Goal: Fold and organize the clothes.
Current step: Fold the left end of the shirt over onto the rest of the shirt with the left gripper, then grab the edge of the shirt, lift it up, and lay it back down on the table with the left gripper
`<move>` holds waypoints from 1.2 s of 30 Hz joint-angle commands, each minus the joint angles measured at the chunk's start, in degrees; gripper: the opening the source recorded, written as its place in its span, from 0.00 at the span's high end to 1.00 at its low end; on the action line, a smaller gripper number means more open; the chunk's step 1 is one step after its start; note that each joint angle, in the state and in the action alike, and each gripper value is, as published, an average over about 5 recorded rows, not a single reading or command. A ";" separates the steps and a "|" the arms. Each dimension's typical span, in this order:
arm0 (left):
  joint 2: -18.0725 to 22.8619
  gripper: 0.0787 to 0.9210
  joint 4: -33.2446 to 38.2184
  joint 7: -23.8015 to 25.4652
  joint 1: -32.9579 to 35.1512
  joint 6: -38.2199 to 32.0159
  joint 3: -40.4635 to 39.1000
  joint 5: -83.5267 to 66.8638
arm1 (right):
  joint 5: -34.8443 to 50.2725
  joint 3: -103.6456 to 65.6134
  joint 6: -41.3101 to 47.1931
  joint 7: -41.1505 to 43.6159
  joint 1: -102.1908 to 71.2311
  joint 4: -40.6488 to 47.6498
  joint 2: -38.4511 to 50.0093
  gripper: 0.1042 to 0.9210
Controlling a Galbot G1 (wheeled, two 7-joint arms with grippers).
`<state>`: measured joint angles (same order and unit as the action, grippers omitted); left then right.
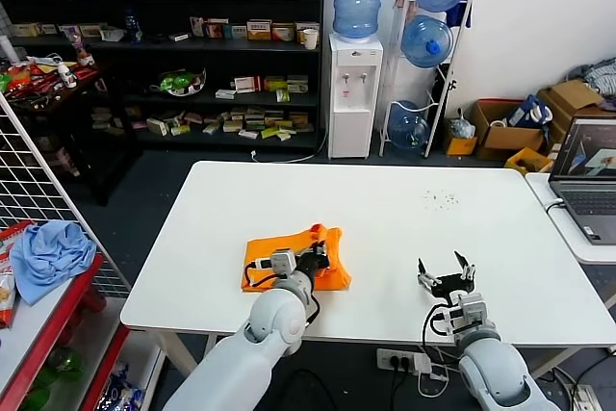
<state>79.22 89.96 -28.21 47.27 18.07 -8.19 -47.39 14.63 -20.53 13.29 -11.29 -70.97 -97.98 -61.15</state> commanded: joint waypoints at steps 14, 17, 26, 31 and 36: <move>-19.88 0.37 8.11 9.69 8.62 -6.24 8.02 1.28 | 0.37 1.73 -0.07 0.73 1.45 0.97 -0.42 0.12; -24.38 0.27 7.98 13.35 10.37 -2.80 10.74 0.05 | 0.29 1.91 -0.30 0.93 1.41 1.44 -0.56 0.12; -26.90 0.12 2.26 22.91 8.34 5.37 14.28 -7.64 | 0.55 1.11 -0.51 1.12 0.47 1.63 -0.05 0.12; -24.81 0.12 -0.20 25.78 6.53 7.21 13.68 -9.39 | 0.63 0.15 -0.59 1.08 -0.37 1.23 0.28 0.12; -21.97 0.12 -2.22 26.93 5.11 7.45 12.66 -9.72 | 0.62 -0.41 -0.67 1.05 -1.03 1.00 0.36 0.12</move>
<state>57.61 91.37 -7.26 53.66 22.03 3.22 -53.96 15.22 -20.40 12.69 -10.22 -71.55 -96.91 -60.85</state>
